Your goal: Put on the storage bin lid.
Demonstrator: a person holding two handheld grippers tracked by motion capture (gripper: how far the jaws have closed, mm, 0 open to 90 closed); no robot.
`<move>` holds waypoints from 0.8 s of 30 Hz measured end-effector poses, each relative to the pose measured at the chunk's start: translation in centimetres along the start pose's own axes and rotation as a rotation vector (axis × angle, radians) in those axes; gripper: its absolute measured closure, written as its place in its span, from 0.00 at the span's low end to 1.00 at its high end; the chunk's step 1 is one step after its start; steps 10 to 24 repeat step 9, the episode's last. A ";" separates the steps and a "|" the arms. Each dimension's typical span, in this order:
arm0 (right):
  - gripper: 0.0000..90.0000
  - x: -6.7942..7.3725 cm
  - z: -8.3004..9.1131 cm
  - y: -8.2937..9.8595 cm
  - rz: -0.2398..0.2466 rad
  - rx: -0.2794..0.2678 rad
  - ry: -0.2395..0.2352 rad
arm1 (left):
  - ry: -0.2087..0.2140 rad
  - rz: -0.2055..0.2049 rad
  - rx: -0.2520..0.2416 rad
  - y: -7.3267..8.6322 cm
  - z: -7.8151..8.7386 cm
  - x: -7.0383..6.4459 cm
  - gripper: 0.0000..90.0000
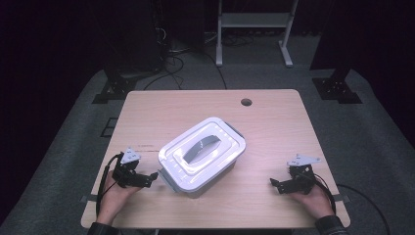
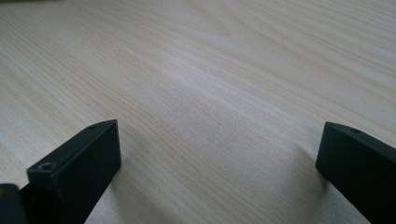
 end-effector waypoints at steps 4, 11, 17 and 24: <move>0.00 0.0 0.0 0.0 0.000 0.000 0.000 | 0.009 -0.001 0.030 0.4 -0.7 -0.2 0.01; 0.00 0.0 0.0 0.0 0.000 0.000 0.000 | 0.009 0.002 0.035 0.5 -1.0 -0.1 0.01; 0.00 0.0 0.0 0.0 0.000 0.000 0.000 | 0.009 0.002 0.035 0.5 -1.0 -0.1 0.01; 0.00 0.0 0.0 0.0 0.000 0.000 0.000 | 0.009 0.002 0.035 0.5 -1.0 -0.1 0.01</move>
Point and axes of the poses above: each handheld gripper's, and its own axes: z roughly backward along the jaws, y roughly out of its underside, x roughly to its left, the point moved 1 cm from there along -z, roughly forward along the jaws, and after that the axes turned 3 degrees about x, right-handed, at the moved point
